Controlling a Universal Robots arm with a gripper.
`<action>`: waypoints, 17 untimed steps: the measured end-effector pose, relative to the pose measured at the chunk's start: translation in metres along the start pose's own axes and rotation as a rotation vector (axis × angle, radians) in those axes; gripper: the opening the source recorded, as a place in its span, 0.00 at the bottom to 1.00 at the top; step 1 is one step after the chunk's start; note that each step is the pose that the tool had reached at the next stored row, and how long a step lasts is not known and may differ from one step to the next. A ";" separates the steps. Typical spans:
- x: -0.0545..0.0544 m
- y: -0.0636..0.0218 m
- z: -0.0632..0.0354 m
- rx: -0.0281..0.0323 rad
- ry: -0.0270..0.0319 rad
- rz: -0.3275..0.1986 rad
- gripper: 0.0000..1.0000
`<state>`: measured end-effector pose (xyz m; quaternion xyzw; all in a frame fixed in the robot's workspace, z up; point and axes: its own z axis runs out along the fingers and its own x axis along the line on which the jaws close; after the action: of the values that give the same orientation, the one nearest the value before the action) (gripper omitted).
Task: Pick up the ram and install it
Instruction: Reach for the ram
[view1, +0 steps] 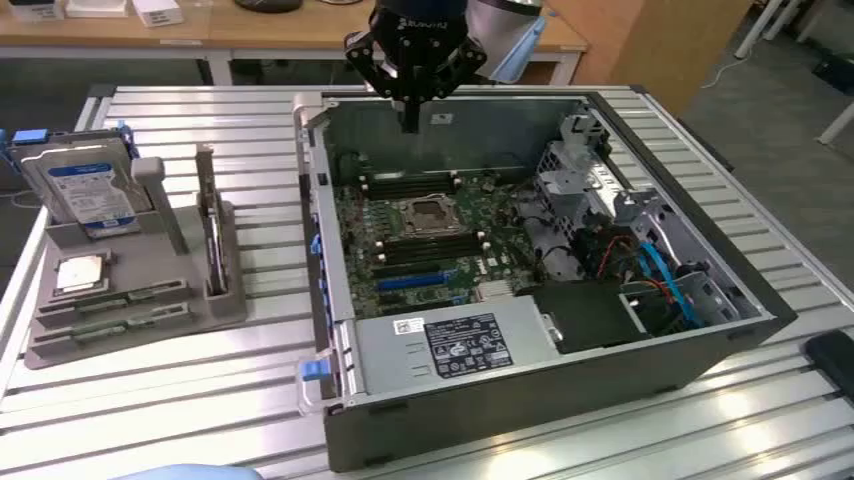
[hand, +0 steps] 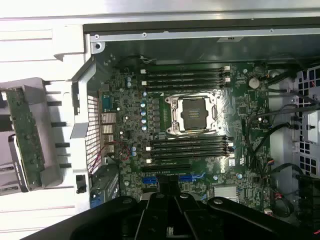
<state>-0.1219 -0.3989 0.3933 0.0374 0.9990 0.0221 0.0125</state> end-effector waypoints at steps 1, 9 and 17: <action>0.000 0.0000 0.0000 -0.0001 0.0000 0.000 0.10; 0.000 0.0000 0.0000 0.0000 0.0000 0.000 0.10; 0.006 -0.0005 -0.0001 -0.0001 -0.0001 0.000 0.10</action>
<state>-0.1280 -0.3989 0.3932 0.0374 0.9990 0.0221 0.0125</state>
